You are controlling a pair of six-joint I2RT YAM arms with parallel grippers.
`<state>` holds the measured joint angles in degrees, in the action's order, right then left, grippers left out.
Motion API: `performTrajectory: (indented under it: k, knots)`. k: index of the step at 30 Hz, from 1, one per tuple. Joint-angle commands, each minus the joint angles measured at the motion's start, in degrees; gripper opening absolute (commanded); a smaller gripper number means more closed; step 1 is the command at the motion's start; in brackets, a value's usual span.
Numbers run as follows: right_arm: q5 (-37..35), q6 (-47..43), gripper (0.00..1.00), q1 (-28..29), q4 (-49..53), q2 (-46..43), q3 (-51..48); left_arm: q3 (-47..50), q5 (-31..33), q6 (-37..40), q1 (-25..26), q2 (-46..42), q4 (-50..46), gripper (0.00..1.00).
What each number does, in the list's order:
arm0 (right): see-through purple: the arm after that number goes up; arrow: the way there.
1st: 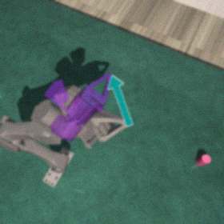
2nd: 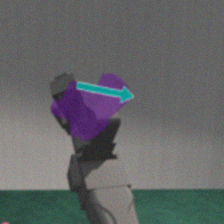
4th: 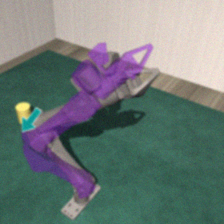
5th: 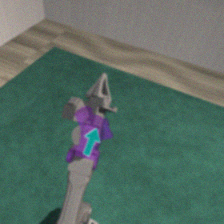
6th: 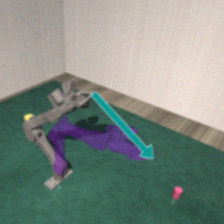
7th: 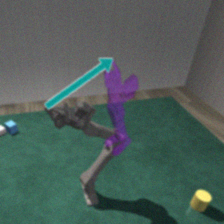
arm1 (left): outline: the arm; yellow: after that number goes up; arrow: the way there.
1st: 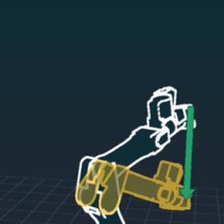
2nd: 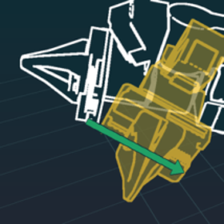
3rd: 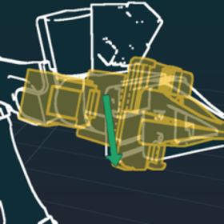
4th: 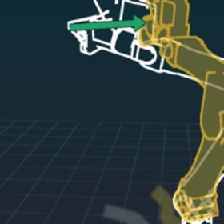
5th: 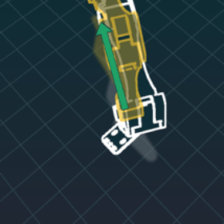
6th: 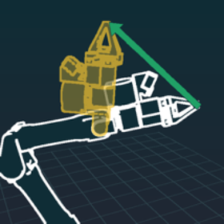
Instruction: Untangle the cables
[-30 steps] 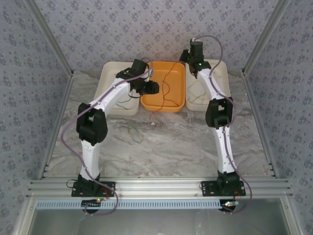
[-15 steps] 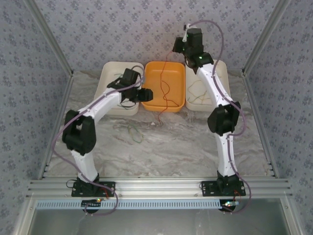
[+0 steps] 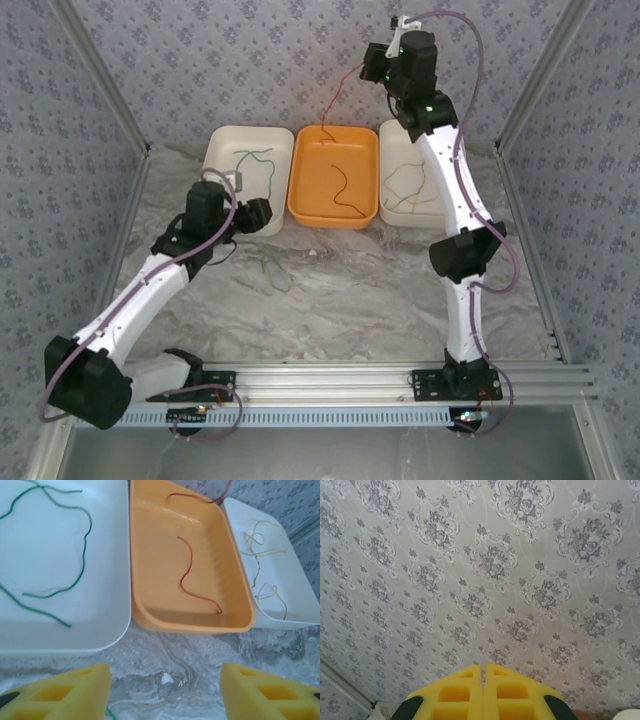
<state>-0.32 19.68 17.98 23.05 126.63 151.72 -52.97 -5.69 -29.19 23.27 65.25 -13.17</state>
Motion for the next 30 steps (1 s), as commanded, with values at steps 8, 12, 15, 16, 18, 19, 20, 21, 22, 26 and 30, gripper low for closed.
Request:
performTrajectory:
  k: [8,12,15,16,18,19,20,21,22,26,30]
  knots:
    - [0.21,-1.29,0.0,0.54,-0.04,5.21,-4.16,4.12,-0.6,-0.28,-0.13,-9.74,-5.02,0.58]
    - [0.32,-1.47,0.0,0.53,-3.11,4.15,-9.95,5.9,-1.08,-0.78,0.09,-10.45,-4.76,0.58]
    - [-0.04,-2.83,0.0,1.24,-11.76,0.7,-20.02,7.32,-1.06,-1.2,0.18,-11.39,-4.17,0.58]
    - [-0.3,-3.3,0.0,1.54,-15.87,-0.79,-24.28,7.8,-0.99,-1.43,0.16,-11.61,-3.85,0.58]
    - [0.03,-5.62,0.0,2.11,-24.47,-4.55,-33.54,8.55,-1.16,-1.72,0.2,-11.97,-3.42,0.57]
    - [-0.23,-6.76,0.0,2.58,-28.05,-6.13,-37.49,8.86,-1.16,-1.75,0.28,-12.09,-3.36,0.57]
    - [-0.43,-8.23,0.0,3.04,-32.72,-7.9,-42.38,9.17,-1.15,-1.79,0.28,-12.39,-3.18,0.57]
    - [-0.45,-9.69,0.0,3.45,-37.6,-9.74,-47.51,9.5,-1.09,-1.92,0.29,-12.6,-3.03,0.57]
    - [-0.79,-10.91,0.0,3.91,-42.21,-10.99,-51.72,9.77,-1.16,-2.01,0.35,-12.69,-2.97,0.57]
    - [-2.72,-11.65,0.0,4.49,-48.22,-13.46,-60.63,10.51,-1.29,-2.51,0.68,-13.47,-2.66,0.57]
    - [-1.66,-11.16,0.0,3.95,-35.8,-7.23,-50.58,10.41,-1.77,-2.89,1.35,-13.31,-2.71,0.57]
